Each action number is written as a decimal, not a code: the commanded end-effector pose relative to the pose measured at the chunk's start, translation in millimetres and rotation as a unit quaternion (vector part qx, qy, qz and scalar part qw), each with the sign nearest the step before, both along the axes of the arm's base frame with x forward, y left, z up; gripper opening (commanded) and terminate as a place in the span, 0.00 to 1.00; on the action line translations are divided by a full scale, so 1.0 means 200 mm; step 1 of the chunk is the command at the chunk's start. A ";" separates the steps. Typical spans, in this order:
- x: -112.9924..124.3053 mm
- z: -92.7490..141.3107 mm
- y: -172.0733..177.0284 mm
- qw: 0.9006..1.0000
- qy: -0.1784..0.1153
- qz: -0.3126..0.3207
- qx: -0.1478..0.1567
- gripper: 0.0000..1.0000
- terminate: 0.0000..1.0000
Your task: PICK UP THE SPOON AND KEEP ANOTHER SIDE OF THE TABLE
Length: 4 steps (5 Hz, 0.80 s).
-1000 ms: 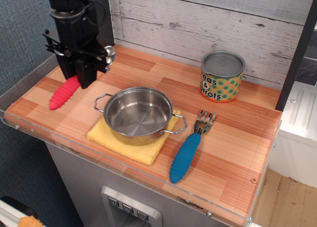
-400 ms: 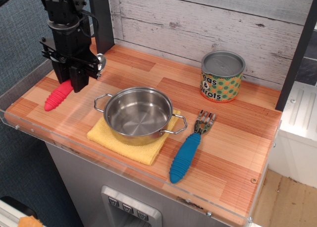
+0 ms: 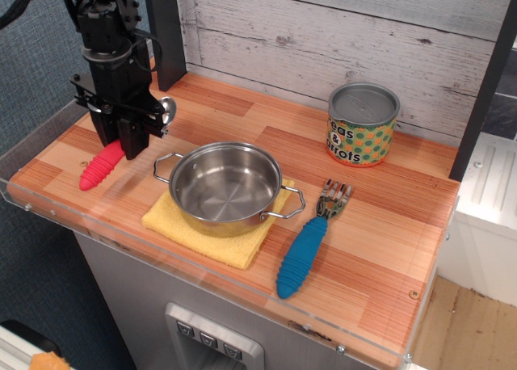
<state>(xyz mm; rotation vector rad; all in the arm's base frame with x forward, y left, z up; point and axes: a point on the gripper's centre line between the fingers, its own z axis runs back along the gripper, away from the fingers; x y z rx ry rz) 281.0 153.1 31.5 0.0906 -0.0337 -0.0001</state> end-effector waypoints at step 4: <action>0.01 0.00 0.05 0.999 0.003 0.029 0.012 1.00 0.00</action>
